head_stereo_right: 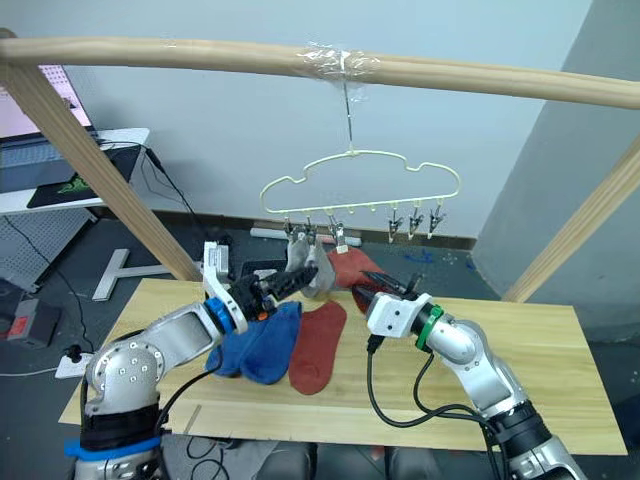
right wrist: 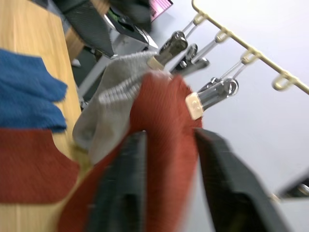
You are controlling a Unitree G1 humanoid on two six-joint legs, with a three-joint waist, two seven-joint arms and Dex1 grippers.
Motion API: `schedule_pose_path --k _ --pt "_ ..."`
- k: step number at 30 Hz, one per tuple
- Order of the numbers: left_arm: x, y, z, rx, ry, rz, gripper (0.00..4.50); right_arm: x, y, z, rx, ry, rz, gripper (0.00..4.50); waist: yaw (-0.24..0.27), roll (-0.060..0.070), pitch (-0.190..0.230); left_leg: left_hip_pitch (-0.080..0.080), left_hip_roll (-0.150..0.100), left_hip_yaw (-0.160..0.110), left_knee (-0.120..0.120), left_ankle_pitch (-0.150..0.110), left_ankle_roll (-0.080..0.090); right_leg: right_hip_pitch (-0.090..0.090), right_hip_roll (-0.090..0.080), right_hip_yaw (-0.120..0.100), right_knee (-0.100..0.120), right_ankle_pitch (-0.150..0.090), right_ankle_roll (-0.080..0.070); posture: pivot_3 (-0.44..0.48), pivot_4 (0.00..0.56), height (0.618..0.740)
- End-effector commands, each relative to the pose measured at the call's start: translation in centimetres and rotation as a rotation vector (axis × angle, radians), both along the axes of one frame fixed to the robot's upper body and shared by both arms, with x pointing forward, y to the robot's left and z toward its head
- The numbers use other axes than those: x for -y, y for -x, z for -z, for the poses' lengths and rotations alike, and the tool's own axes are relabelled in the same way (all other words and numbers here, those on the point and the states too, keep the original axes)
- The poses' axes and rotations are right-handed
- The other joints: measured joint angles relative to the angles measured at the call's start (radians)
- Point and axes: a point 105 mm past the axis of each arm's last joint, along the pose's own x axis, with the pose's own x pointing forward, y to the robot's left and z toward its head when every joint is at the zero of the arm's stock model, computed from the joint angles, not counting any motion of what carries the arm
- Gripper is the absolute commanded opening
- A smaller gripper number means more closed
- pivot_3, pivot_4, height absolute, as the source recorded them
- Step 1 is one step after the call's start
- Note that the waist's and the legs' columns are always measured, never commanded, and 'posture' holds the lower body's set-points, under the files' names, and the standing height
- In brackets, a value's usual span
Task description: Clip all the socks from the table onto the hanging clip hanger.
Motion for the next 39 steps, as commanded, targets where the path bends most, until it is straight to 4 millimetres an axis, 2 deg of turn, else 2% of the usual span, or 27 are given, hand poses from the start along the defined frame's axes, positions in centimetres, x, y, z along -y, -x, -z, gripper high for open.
schedule_pose_path --k 1,3,5,8,10,13,15,17,20,23,35,39 --pt "1.8 2.7 -1.6 0.182 -0.077 0.172 4.50 0.5 0.0 -0.6 -0.036 -0.055 0.024 3.09 0.006 0.000 0.000 0.000 0.000 0.000 0.000 0.000 0.000 0.000 0.000 0.000 0.000 0.000 0.000 0.151 0.146 0.740" --pt "1.9 4.5 -0.4 0.214 -0.183 0.289 4.50 1.3 0.0 -0.3 -0.149 -0.179 0.123 3.83 0.007 0.001 0.000 0.000 0.000 0.001 0.000 0.000 0.000 0.000 0.000 0.000 0.000 -0.001 -0.001 0.164 0.150 0.740" --pt "1.7 5.2 0.2 0.215 -0.210 0.354 4.50 1.8 0.1 -0.1 -0.233 -0.264 0.188 4.47 0.008 0.003 0.002 0.000 0.001 0.000 -0.002 0.000 0.000 -0.001 0.000 0.000 0.000 -0.003 -0.005 0.164 0.150 0.740" --pt "0.8 4.2 -0.7 0.281 -0.160 0.302 4.50 2.7 -0.2 -1.5 -0.293 -0.444 0.326 4.47 0.008 0.007 0.005 -0.003 0.001 0.000 -0.002 0.000 0.000 -0.005 0.000 -0.001 0.001 -0.004 -0.005 0.160 0.152 0.740" --pt "0.6 3.7 -1.3 0.404 -0.207 0.301 4.50 3.3 -0.4 -2.9 -0.297 -0.570 0.410 4.47 0.008 0.008 0.005 -0.003 0.001 0.001 -0.002 0.000 0.000 -0.006 0.000 0.000 0.002 -0.005 -0.004 0.147 0.150 0.740" --pt "0.5 2.6 -2.3 0.502 -0.214 0.281 4.50 2.9 -0.4 -3.5 -0.299 -0.596 0.450 3.90 0.006 0.008 0.005 -0.003 0.001 0.001 -0.002 0.000 0.000 -0.006 0.001 0.000 0.001 -0.006 -0.003 0.147 0.150 0.740" --pt "0.4 2.1 -2.6 0.530 -0.216 0.278 4.50 2.8 -0.6 -3.8 -0.302 -0.618 0.469 3.23 0.006 0.008 0.005 -0.004 0.001 0.002 -0.002 0.000 0.000 -0.007 0.000 0.000 0.001 -0.005 -0.003 0.129 0.153 0.740" --pt "0.1 1.6 -2.7 0.547 -0.223 0.263 4.50 2.7 -0.9 -4.2 -0.312 -0.650 0.483 3.23 0.004 0.008 0.005 -0.005 0.001 0.003 -0.002 0.000 0.000 -0.008 0.000 0.001 0.001 -0.005 -0.004 0.129 0.153 0.740" --pt "0.2 1.2 -2.8 0.562 -0.225 0.258 4.50 2.9 -1.5 -4.7 -0.321 -0.699 0.507 2.68 0.002 0.008 0.005 -0.006 0.001 0.003 -0.003 0.000 0.000 -0.010 0.001 0.001 0.002 -0.004 -0.005 0.129 0.153 0.740" --pt "0.4 1.2 -2.9 0.566 -0.222 0.267 4.50 3.0 -2.3 -4.9 -0.319 -0.704 0.529 1.70 0.000 0.008 0.005 -0.006 0.002 0.003 -0.004 0.000 0.000 -0.011 0.001 0.001 0.002 -0.004 -0.005 0.127 0.155 0.740" --pt "0.5 0.9 -3.7 0.605 -0.216 0.257 4.50 1.0 -5.5 -5.8 -0.394 -0.789 0.517 1.70 -0.010 0.008 0.005 -0.006 0.002 0.003 -0.004 0.000 0.000 -0.011 0.001 0.001 0.002 -0.004 -0.005 0.142 0.162 0.740" --pt "0.4 0.9 -3.5 0.596 -0.222 0.253 4.50 1.6 -6.5 -5.7 -0.439 -0.863 0.566 1.70 -0.010 0.008 0.005 -0.006 0.002 0.003 -0.004 0.000 0.000 -0.011 0.001 0.001 0.002 -0.004 -0.005 0.151 0.165 0.740"
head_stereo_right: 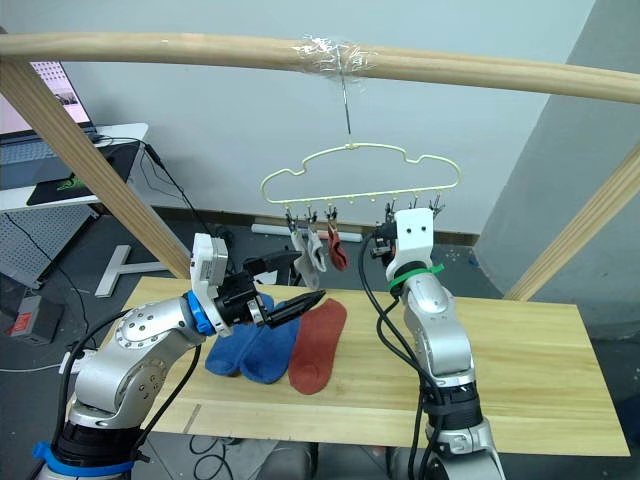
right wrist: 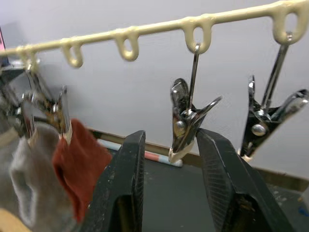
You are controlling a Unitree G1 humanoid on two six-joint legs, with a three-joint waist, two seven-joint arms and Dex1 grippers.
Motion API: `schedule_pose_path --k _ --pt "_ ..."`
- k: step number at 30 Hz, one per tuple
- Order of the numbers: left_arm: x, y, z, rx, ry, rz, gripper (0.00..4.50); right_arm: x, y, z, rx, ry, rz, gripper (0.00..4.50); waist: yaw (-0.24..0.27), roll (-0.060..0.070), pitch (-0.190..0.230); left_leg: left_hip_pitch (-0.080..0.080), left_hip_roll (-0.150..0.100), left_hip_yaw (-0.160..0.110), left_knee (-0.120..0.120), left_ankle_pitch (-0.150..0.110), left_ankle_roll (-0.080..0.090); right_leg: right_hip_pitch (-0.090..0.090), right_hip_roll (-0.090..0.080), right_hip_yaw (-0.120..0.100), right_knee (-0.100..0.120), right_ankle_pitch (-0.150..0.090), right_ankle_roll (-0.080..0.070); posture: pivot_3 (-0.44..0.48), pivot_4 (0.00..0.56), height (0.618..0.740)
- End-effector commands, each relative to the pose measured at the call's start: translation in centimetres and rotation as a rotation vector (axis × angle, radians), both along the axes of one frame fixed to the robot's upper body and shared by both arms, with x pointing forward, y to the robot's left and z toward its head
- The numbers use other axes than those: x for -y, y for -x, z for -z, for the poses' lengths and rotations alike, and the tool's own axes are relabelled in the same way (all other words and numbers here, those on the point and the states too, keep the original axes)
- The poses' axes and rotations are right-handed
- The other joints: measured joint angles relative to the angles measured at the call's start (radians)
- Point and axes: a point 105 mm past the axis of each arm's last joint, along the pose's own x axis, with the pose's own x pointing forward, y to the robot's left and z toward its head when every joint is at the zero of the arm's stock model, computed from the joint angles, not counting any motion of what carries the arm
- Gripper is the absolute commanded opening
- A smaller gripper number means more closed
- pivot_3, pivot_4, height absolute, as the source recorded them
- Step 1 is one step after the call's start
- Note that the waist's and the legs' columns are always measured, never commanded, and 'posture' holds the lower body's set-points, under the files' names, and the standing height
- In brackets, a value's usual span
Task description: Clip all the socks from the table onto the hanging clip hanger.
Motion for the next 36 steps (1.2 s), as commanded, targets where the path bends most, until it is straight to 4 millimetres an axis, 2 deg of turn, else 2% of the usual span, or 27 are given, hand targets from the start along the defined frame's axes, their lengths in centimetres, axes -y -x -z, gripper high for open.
schedule_pose_path --k 1,8,18,25,36 --pt "0.0 0.2 -0.8 0.040 0.003 0.000 4.50 0.6 -0.5 -1.0 0.002 -0.078 0.033 1.70 0.000 0.000 0.000 0.000 0.000 0.000 0.000 0.000 0.000 0.000 0.000 0.000 0.000 0.000 0.000 0.153 0.165 0.740" --pt "0.2 0.3 -1.2 0.050 0.019 0.000 4.50 0.2 -0.8 -1.6 0.024 -0.063 0.024 1.70 -0.001 0.002 0.001 0.000 0.000 0.000 -0.001 0.000 0.000 0.000 0.000 0.000 0.000 0.000 0.000 0.154 0.166 0.740" --pt "0.4 0.0 -2.7 0.085 0.069 0.007 4.50 -1.9 -0.5 -2.9 0.071 -0.080 -0.072 1.70 -0.002 0.002 0.002 0.000 0.000 0.000 -0.001 0.000 0.000 0.000 0.000 0.000 0.000 0.000 0.000 0.152 0.169 0.740" --pt "0.7 0.1 -3.4 0.113 0.081 0.018 4.50 -2.1 -0.8 -3.3 0.085 -0.082 -0.084 1.70 -0.002 0.003 0.002 0.000 0.000 0.000 -0.001 0.000 0.000 -0.001 0.000 0.000 0.000 0.000 0.000 0.153 0.169 0.740" --pt "1.1 -0.1 -4.5 0.146 0.119 0.018 4.50 -1.5 -1.4 -3.3 0.093 -0.067 -0.058 1.70 -0.003 0.003 0.002 0.000 0.000 0.000 -0.001 0.000 0.000 -0.001 0.000 0.000 0.000 0.000 0.000 0.154 0.168 0.740"
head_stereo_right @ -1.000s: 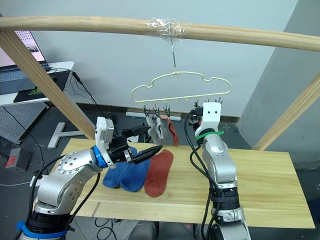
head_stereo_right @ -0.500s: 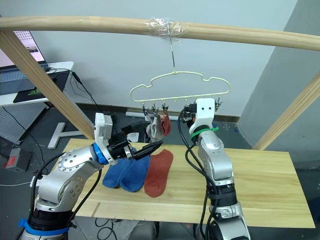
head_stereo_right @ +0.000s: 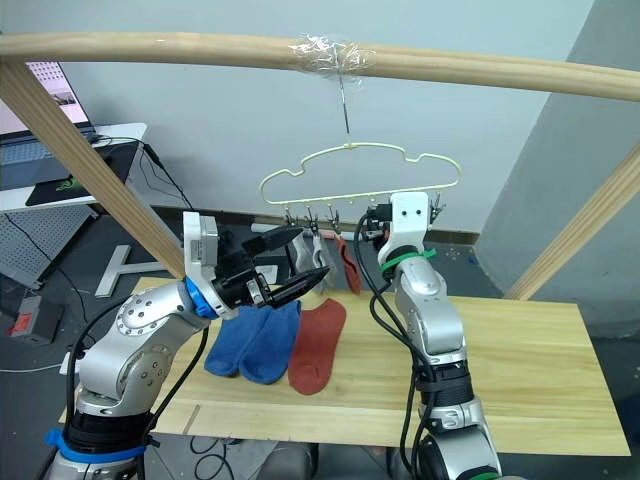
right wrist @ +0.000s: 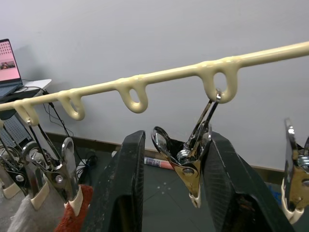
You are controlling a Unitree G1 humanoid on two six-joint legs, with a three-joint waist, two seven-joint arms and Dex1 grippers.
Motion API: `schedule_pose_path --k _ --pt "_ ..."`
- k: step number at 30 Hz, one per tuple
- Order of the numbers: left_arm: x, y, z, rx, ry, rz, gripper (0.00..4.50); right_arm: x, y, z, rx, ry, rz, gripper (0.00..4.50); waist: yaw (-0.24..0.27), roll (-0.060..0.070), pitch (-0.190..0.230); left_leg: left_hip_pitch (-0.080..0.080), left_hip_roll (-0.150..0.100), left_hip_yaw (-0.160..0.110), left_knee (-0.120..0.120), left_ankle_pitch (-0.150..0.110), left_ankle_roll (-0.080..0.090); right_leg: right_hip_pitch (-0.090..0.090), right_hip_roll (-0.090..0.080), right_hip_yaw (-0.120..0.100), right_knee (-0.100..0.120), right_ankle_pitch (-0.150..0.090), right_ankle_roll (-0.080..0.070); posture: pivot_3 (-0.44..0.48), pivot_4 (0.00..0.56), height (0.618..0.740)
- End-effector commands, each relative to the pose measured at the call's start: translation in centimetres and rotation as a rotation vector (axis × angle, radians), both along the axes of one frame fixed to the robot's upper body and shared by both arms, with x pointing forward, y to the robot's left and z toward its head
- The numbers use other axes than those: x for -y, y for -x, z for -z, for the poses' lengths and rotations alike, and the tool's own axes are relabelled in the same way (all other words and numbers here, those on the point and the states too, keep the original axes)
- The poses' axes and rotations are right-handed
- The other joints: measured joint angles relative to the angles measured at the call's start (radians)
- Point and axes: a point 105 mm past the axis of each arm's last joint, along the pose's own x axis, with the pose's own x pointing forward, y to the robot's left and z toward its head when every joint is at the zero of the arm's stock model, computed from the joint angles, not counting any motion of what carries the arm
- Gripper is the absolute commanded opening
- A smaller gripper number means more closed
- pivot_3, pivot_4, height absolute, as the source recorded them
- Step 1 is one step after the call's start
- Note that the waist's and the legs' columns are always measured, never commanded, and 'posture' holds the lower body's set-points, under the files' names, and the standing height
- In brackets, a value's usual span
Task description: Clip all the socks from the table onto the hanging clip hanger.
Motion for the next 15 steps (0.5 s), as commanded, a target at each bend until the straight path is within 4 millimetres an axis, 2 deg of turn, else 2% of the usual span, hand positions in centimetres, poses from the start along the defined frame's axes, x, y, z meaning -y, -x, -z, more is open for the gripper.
schedule_pose_path --k 1,15 --pt "0.26 0.48 -1.62 0.065 0.029 0.013 4.50 0.07 -0.03 -1.94 0.074 -0.016 0.001 1.70 0.000 0.000 0.000 0.000 0.000 0.000 0.000 0.000 0.000 0.000 0.000 0.000 0.000 0.000 0.000 0.153 0.168 0.740" --pt "0.59 0.72 -2.11 0.075 0.051 0.022 4.50 -0.09 0.09 -2.19 0.094 0.001 -0.006 1.70 -0.001 0.000 0.000 0.000 0.000 0.000 0.000 0.000 0.000 0.000 0.000 0.000 0.000 0.000 0.000 0.151 0.169 0.740"
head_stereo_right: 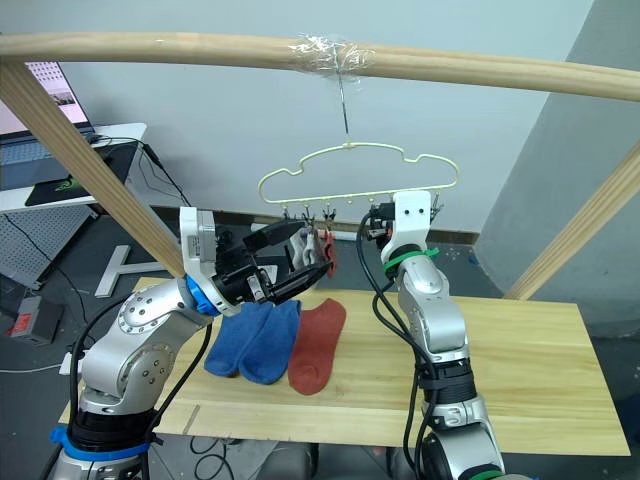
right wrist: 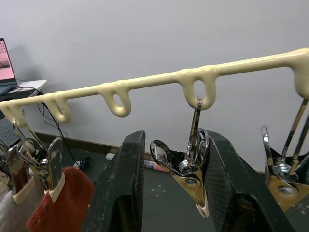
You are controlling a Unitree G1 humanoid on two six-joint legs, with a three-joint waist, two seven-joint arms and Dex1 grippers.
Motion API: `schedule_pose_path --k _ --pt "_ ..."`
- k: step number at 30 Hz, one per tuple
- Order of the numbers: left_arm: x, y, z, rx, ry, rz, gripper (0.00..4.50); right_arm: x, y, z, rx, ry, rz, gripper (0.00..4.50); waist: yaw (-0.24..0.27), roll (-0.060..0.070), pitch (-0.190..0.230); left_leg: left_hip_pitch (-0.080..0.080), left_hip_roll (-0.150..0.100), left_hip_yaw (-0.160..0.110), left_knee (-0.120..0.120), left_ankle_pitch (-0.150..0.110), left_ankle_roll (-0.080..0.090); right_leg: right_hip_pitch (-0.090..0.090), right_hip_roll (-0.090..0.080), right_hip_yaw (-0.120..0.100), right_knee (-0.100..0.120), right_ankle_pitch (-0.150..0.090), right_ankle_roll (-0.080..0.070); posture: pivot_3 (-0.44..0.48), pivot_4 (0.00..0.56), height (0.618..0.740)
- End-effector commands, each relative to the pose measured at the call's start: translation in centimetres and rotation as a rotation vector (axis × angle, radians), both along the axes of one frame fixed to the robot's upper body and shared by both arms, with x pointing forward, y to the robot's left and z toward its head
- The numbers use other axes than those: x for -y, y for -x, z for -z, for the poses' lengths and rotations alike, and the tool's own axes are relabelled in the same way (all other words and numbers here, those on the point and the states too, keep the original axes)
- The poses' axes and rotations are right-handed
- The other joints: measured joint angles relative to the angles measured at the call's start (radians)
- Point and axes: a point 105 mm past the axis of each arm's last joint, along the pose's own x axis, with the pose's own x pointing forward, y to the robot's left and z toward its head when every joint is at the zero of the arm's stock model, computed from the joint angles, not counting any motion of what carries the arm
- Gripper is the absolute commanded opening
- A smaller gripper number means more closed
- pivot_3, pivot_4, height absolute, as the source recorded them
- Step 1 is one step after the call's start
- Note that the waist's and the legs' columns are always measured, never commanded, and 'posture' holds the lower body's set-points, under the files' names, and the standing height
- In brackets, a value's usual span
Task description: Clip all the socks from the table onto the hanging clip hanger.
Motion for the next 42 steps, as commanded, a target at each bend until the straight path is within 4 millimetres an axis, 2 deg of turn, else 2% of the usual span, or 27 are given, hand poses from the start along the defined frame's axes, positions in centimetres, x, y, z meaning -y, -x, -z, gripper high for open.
schedule_pose_path --k 1,26,33,34,36,38,39,41,42 --pt "0.1 0.5 -1.3 0.055 0.016 0.007 4.50 -0.5 0.2 -2.1 0.080 -0.008 -0.016 1.70 0.000 0.000 0.000 0.000 0.000 0.000 0.000 0.000 0.000 0.000 0.000 0.000 0.000 0.000 0.000 0.151 0.169 0.740" --pt "0.3 0.5 -1.5 0.055 0.029 0.007 4.50 -0.2 0.2 -2.2 0.090 -0.003 0.000 1.70 0.000 0.000 0.000 0.000 0.000 0.000 0.000 0.000 0.000 0.000 0.000 0.000 0.000 0.000 0.000 0.150 0.168 0.740" --pt "0.4 0.6 -1.2 0.042 0.029 0.003 4.50 0.7 0.2 -1.9 0.087 0.016 0.012 0.11 0.000 0.000 0.000 0.000 0.000 0.000 0.000 0.000 0.000 0.000 0.000 0.000 0.000 0.000 0.000 0.148 0.172 0.740" --pt "0.4 0.6 -1.1 0.038 0.030 0.001 4.50 0.9 0.2 -1.9 0.088 0.021 0.012 0.02 0.000 0.000 0.000 0.000 0.000 0.000 0.000 0.000 0.000 0.000 0.000 0.000 0.000 0.000 0.000 0.142 0.173 0.740" --pt "0.5 0.3 0.7 -0.025 -0.008 -0.028 4.50 1.4 0.2 -2.0 0.088 0.039 0.003 0.02 0.000 0.000 0.000 0.000 0.000 0.000 0.000 0.000 0.000 0.000 0.000 0.000 0.000 0.000 0.000 0.142 0.173 0.740" --pt "0.1 -0.2 3.7 -0.135 -0.054 -0.111 4.50 1.9 0.3 -1.9 0.070 0.049 -0.023 0.02 -0.001 0.000 0.001 0.000 0.000 0.000 0.000 0.000 0.000 0.000 0.000 0.000 -0.001 0.000 0.000 0.142 0.173 0.740" --pt "-0.3 -0.4 6.5 -0.198 -0.138 -0.164 4.50 2.1 0.4 -1.8 0.047 0.044 -0.047 0.02 -0.002 0.000 0.001 0.000 0.000 0.001 0.000 0.000 0.000 0.000 0.000 0.001 -0.001 0.000 0.000 0.124 0.177 0.740" --pt "-0.7 0.0 10.9 -0.283 -0.276 -0.205 4.50 2.3 0.5 -1.6 0.009 0.041 -0.081 0.02 -0.003 0.001 0.001 0.000 0.000 0.000 0.000 0.000 0.000 0.000 0.000 0.001 -0.001 0.000 0.000 0.124 0.177 0.740" --pt "-0.7 0.2 12.4 -0.312 -0.324 -0.206 4.50 2.4 0.6 -1.6 -0.006 0.043 -0.092 0.02 -0.003 0.002 0.002 0.000 0.000 0.000 -0.001 0.000 0.000 0.000 0.000 0.001 -0.001 0.000 0.000 0.112 0.181 0.740"
